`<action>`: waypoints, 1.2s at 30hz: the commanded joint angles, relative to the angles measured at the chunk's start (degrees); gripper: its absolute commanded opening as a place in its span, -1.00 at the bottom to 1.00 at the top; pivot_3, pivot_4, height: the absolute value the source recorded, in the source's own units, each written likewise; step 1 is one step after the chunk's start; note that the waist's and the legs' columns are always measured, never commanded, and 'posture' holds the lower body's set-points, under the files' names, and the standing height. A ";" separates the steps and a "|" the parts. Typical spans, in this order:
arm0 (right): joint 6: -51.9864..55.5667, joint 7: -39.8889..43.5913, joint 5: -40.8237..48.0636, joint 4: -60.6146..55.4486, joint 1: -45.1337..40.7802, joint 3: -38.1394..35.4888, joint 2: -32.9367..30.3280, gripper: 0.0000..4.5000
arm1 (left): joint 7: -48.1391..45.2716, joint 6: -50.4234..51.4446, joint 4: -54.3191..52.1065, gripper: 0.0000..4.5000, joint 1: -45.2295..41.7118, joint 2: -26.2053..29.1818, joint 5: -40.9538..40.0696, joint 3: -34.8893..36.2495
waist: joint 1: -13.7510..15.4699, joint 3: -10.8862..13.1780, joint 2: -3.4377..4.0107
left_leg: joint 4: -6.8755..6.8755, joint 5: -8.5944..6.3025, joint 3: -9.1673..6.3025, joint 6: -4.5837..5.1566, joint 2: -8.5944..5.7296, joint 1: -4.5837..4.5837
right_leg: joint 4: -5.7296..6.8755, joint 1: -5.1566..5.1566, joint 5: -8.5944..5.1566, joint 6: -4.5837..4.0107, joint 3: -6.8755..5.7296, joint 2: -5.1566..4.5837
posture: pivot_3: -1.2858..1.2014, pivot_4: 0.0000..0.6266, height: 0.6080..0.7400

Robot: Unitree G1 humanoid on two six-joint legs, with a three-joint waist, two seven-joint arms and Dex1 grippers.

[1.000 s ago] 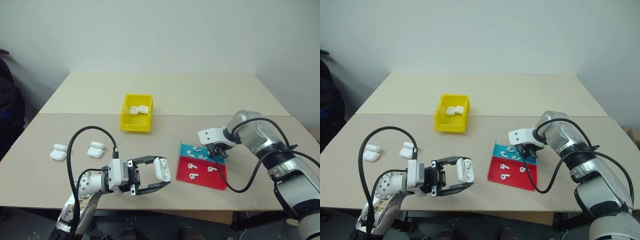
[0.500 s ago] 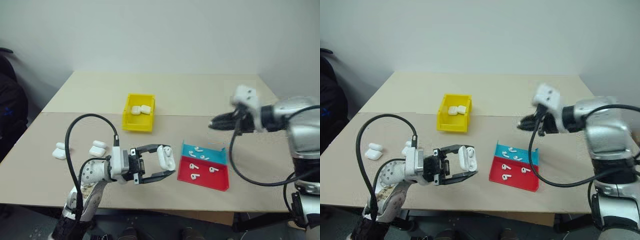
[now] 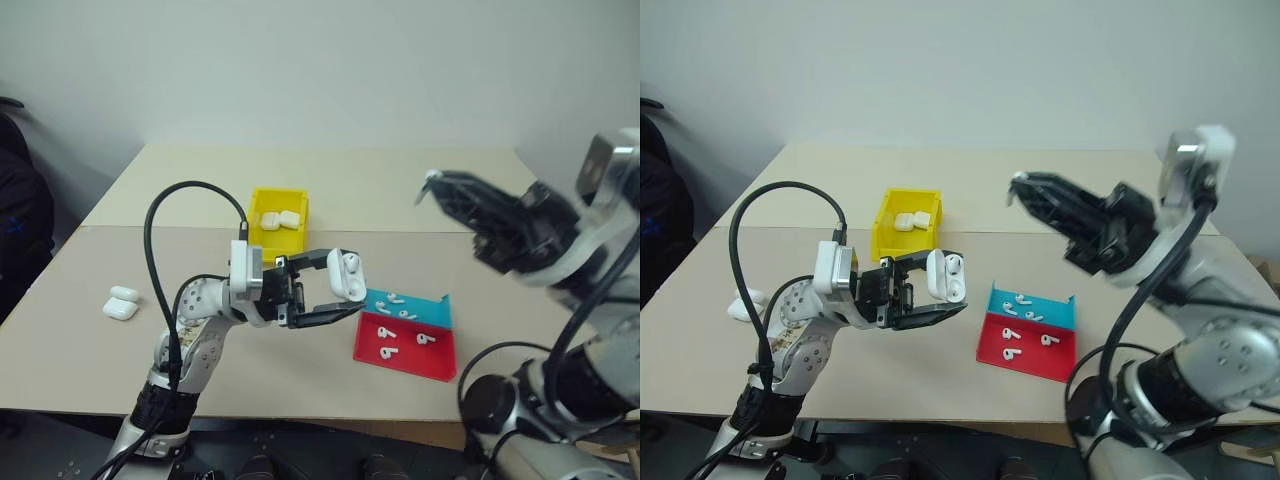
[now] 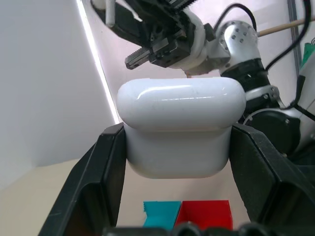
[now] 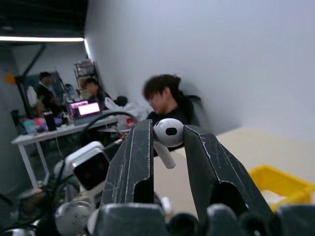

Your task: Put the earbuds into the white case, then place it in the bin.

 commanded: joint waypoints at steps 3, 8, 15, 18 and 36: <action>2.21 -4.24 11.38 -4.13 5.54 5.00 -3.90 -0.52 | -1.71 -0.13 0.40 0.24 -1.97 -0.22 0.00 0.47 | -0.04 0.00 0.00 | 0.03 0.00 0.02 -0.01 -0.03 -0.04 | -0.06 0.03 0.02 0.04 0.00 -0.06 | 0.03 -0.52 1.00; -2.21 -10.43 21.52 -0.14 7.67 7.39 -8.27 -0.52 | -2.14 -0.63 0.85 0.24 -1.79 -0.84 0.64 0.29 | -0.54 0.00 0.00 | 0.03 0.01 -0.07 0.00 -0.03 -0.01 | -0.03 0.05 0.03 0.02 -0.02 -0.02 | 0.03 -0.52 1.00; -11.44 -17.02 30.19 1.46 13.45 14.88 -15.39 -0.52 | -0.97 -0.16 -0.54 0.24 -1.04 -1.48 1.25 0.08 | -0.69 0.01 -0.01 | 0.00 0.00 -0.12 0.02 -0.03 -0.05 | -0.09 0.04 0.01 0.02 -0.02 0.00 | 0.03 -0.52 1.00; -15.83 -18.38 30.88 2.16 15.34 17.45 -18.06 -0.52 | -1.02 -0.60 -0.38 0.24 -1.03 -1.74 1.63 -0.11 | -0.63 0.01 -0.01 | 0.01 0.00 -0.11 0.01 -0.03 -0.06 | -0.11 0.04 0.02 0.03 -0.02 -0.01 | 0.03 -0.52 1.00; -33.66 -17.80 26.95 1.53 21.59 28.66 -28.31 -0.52 | -0.71 -0.90 -0.62 0.24 -0.11 -3.24 2.41 0.05 | -0.52 0.02 -0.03 | 0.01 0.00 -0.12 0.02 -0.03 -0.06 | -0.16 0.04 0.00 0.04 -0.03 0.00 | 0.03 -0.52 1.00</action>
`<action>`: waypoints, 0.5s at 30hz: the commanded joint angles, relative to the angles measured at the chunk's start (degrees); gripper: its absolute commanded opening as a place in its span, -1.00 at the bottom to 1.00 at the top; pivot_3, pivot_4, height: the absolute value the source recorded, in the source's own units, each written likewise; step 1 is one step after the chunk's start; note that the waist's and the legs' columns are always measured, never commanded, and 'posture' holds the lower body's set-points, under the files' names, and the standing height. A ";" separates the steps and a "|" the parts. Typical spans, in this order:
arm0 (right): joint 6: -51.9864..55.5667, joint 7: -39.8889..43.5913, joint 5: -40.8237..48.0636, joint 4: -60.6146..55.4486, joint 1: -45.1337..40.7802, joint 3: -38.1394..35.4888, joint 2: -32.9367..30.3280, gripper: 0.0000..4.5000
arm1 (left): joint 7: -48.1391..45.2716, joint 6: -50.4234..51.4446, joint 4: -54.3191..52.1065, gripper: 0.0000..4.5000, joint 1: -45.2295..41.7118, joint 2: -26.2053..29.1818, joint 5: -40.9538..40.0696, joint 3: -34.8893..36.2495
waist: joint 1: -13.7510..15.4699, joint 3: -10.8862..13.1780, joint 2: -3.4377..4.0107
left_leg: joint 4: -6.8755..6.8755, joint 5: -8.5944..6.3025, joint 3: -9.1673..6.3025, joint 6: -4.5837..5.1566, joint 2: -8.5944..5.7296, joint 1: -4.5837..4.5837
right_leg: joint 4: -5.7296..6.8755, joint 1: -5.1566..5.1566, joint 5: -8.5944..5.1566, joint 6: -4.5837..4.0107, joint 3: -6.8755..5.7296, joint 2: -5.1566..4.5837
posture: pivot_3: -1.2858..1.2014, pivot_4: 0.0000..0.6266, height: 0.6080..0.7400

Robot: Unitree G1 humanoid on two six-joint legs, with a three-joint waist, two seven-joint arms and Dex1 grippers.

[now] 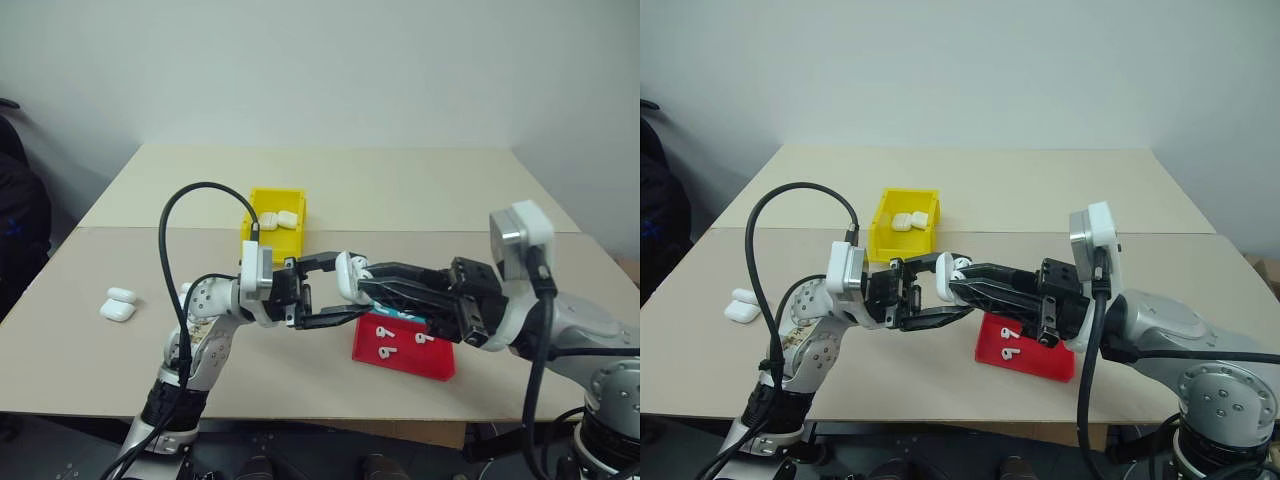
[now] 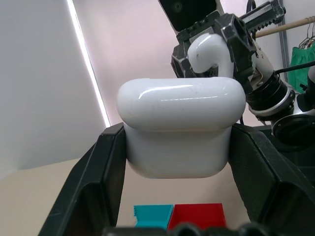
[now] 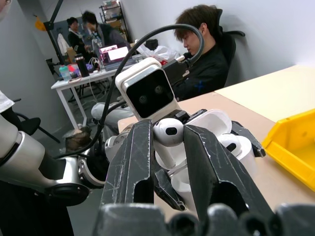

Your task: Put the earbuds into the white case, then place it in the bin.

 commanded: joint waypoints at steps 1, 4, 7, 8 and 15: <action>-3.96 0.59 -1.01 -1.15 0.44 0.95 -1.36 -0.52 | 0.32 -0.96 -1.91 0.24 0.01 -0.26 -0.11 0.33 | -0.01 0.00 0.00 | 0.00 0.00 0.00 0.00 0.00 0.00 | 0.00 0.00 0.00 0.00 0.00 0.00 | 0.03 -0.52 1.00; -5.73 1.09 -2.21 -1.11 1.22 2.09 -2.25 -0.52 | 0.34 -1.10 -1.90 0.24 -0.02 -0.30 0.04 0.38 | 0.01 0.00 0.00 | 0.00 0.00 -0.01 0.00 0.00 0.00 | 0.00 -0.01 0.00 0.00 0.00 0.00 | 0.03 -0.52 1.00; -7.18 1.44 -3.04 -1.15 1.92 2.90 -2.97 -0.52 | 0.48 -1.14 -1.93 0.24 -0.04 -0.39 0.18 0.32 | 0.04 0.00 -0.01 | 0.00 0.00 0.01 0.00 0.00 0.00 | -0.01 0.00 0.00 0.00 0.00 -0.01 | 0.03 -0.52 1.00; -7.58 1.61 -3.26 -1.17 2.13 3.14 -3.17 -0.52 | 0.47 -1.24 -1.82 0.24 -0.07 -0.43 0.27 0.32 | 0.04 0.00 -0.01 | 0.00 0.00 0.00 0.00 0.00 0.00 | -0.01 0.00 0.00 0.00 0.00 -0.01 | 0.03 -0.52 1.00; -10.48 3.04 -6.19 -2.16 3.25 5.01 -4.43 -0.33 | 0.51 -1.39 -1.87 0.24 0.13 -0.57 0.45 0.28 | 0.06 0.01 -0.01 | 0.00 0.00 0.00 0.00 0.00 0.00 | -0.02 -0.01 -0.01 0.01 0.00 0.00 | 0.03 -0.52 1.00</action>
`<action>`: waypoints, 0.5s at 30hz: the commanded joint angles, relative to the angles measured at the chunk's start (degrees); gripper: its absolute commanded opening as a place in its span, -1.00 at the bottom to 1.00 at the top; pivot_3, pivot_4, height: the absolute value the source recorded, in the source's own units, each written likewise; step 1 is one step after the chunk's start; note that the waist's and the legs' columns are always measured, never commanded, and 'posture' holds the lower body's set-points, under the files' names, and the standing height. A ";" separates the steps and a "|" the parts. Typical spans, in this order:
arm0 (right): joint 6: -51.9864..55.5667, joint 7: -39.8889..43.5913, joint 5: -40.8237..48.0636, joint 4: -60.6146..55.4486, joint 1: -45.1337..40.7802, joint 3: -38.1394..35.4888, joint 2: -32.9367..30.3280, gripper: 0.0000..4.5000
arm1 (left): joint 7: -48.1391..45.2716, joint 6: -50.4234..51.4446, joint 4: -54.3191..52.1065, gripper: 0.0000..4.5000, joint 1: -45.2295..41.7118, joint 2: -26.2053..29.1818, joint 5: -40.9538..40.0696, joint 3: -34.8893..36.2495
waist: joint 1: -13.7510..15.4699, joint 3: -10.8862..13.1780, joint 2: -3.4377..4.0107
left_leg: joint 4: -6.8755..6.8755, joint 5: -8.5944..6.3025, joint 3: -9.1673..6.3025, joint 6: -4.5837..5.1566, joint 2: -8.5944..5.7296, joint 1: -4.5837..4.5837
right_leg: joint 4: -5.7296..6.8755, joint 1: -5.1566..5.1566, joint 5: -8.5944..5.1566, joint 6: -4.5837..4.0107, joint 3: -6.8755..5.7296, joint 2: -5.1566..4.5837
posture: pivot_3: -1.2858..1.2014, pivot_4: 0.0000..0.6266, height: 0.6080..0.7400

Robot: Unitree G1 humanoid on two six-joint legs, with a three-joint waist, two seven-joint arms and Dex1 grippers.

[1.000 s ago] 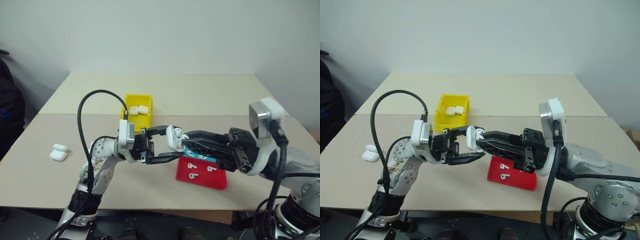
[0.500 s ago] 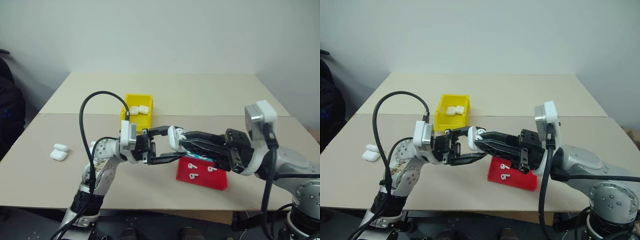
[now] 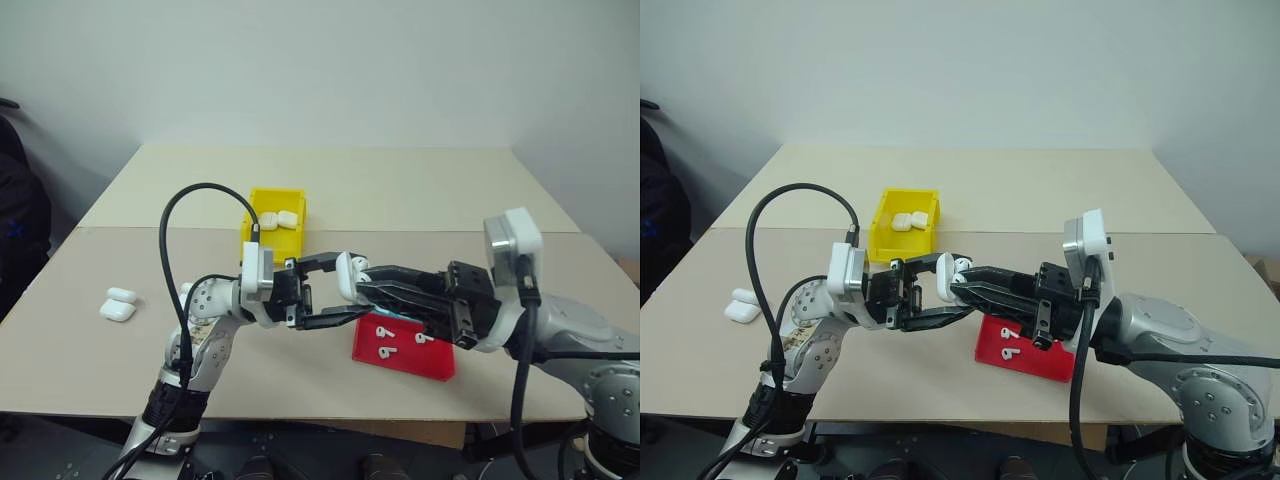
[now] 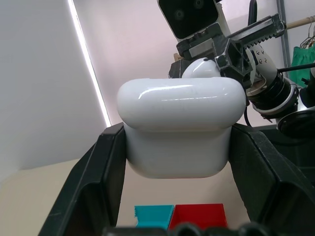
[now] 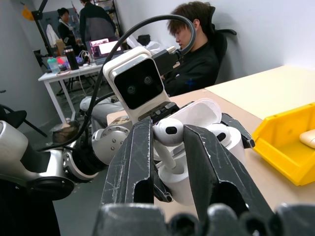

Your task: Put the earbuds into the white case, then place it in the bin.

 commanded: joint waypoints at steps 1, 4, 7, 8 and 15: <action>-3.06 1.68 -1.49 -2.26 0.51 0.61 -1.11 -0.26 | 0.53 -0.91 -1.90 0.24 -0.03 -0.40 -0.16 0.25 | 0.02 0.00 0.00 | 0.00 0.00 0.00 0.00 0.00 0.00 | 0.00 0.00 -0.01 0.01 0.00 0.00 | 0.03 -0.52 1.00; -4.31 2.02 -2.43 -2.86 1.37 1.03 -1.54 0.19 | 0.40 -0.93 -1.72 0.24 -0.01 -0.32 0.09 0.19 | 0.03 0.00 0.00 | 0.00 0.00 0.00 0.00 0.00 0.00 | -0.01 0.00 -0.01 0.01 0.00 0.00 | 0.03 -0.52 1.00; -4.89 2.16 -2.55 -2.50 1.81 0.77 -2.11 0.19 | 0.03 -1.35 -1.21 0.24 0.05 -0.17 0.38 0.20 | 0.04 0.00 -0.01 | 0.00 0.00 0.00 0.00 0.00 0.00 | 0.00 0.00 -0.01 0.02 0.00 0.00 | 0.03 -0.52 1.00; -5.18 2.87 -1.97 -2.40 2.18 -0.09 -2.60 0.19 | 0.15 -1.22 -1.22 0.24 0.10 -0.15 0.39 0.22 | 0.05 0.00 -0.01 | 0.00 0.00 0.00 0.00 0.00 0.00 | 0.00 0.00 -0.01 0.02 0.00 0.00 | 0.03 -0.52 1.00; -6.65 8.32 2.60 0.97 1.55 -6.99 -8.09 0.19 | -0.42 -1.82 0.65 0.24 -0.27 -0.43 1.09 0.18 | 0.10 0.01 -0.03 | 0.00 0.00 0.01 0.00 -0.01 0.00 | -0.03 0.02 -0.01 0.01 0.00 -0.01 | 0.03 -0.52 1.00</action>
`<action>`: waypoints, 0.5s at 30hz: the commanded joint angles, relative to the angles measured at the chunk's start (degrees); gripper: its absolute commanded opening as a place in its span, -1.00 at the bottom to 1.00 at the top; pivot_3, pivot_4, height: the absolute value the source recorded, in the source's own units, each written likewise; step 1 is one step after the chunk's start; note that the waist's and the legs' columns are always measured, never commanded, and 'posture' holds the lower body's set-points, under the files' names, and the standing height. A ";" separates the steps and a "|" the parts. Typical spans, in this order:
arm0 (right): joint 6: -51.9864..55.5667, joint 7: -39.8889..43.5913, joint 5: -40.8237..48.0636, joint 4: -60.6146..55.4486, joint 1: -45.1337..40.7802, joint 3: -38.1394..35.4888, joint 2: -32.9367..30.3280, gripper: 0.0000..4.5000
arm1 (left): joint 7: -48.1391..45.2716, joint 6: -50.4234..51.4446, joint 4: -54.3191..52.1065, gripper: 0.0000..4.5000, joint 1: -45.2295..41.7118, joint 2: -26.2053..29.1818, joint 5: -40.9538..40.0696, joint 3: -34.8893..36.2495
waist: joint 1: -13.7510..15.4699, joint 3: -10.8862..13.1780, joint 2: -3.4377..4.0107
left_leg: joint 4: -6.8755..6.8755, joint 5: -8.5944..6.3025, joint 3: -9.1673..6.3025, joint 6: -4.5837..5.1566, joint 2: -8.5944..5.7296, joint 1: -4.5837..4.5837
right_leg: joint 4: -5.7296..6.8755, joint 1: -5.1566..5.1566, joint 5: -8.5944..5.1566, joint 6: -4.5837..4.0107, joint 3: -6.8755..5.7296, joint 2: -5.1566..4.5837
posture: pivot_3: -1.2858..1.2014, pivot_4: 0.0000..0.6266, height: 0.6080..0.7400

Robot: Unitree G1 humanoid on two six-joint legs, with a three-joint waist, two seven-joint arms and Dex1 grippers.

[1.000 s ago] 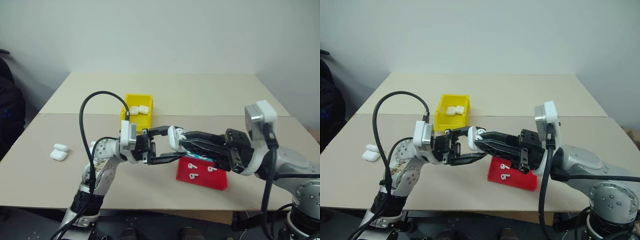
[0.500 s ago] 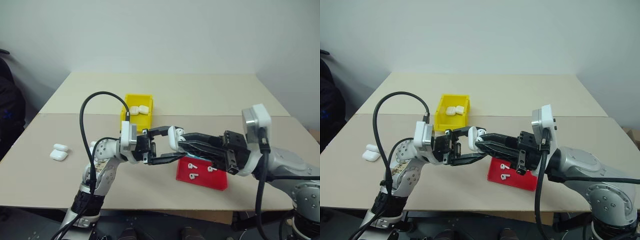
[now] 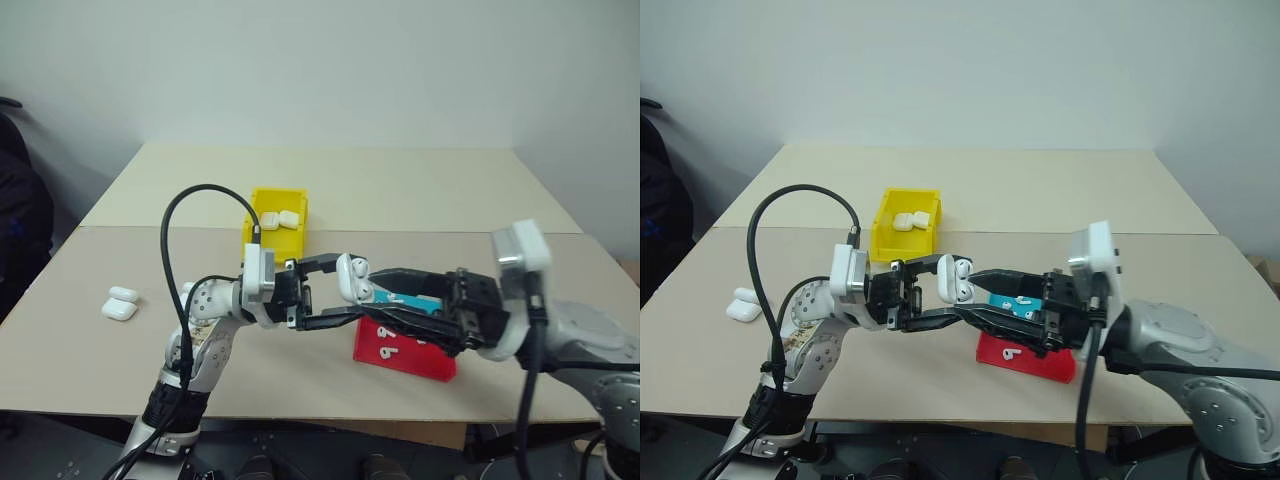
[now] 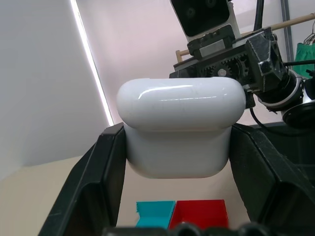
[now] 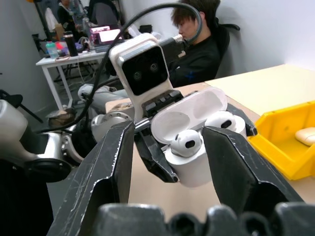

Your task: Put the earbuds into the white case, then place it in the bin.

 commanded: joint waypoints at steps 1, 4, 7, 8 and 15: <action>-2.18 2.35 3.77 2.02 -3.48 -4.43 -2.83 0.19 | -0.34 -1.23 0.52 0.24 -0.66 -0.53 -0.13 0.10 | -0.02 0.00 0.00 | 0.00 0.00 0.00 0.00 0.00 0.01 | 0.00 0.00 0.00 0.00 0.00 0.00 | 0.03 -0.52 1.00; -0.89 2.10 5.45 5.67 -10.98 -3.07 -5.74 0.12 | -0.61 -1.40 1.67 0.24 -1.41 -0.96 0.14 -0.26 | -0.31 0.00 0.00 | 0.00 0.00 0.00 0.00 0.00 0.04 | 0.02 -0.01 -0.01 0.01 0.02 0.02 | 0.03 -0.52 1.00; 1.94 1.25 4.79 9.93 -20.74 2.71 -6.62 -0.23 | -1.57 -2.40 4.12 0.24 -2.76 -1.70 0.92 -0.75 | -0.28 0.00 0.00 | -0.01 0.00 -0.02 0.01 0.01 0.06 | 0.04 -0.01 -0.01 0.01 0.02 0.04 | 0.03 -0.52 1.00; 2.71 1.04 4.65 10.99 -22.70 4.53 -6.01 -0.36 | -1.87 -2.80 4.90 0.24 -3.22 -1.87 1.36 -0.96 | -0.22 0.00 0.00 | -0.01 0.00 -0.03 0.01 0.01 0.08 | 0.04 -0.01 -0.01 0.00 0.02 0.06 | 0.03 -0.52 1.00; 4.14 2.32 0.55 11.73 -27.32 11.99 -2.93 -0.98 | -1.82 -4.45 7.97 0.24 -5.59 -2.93 4.16 -2.16 | 0.16 0.00 0.01 | 0.00 -0.04 -0.02 0.07 -0.01 -0.23 | -0.07 -0.17 0.03 -0.04 -0.02 0.00 | 0.03 -0.52 1.00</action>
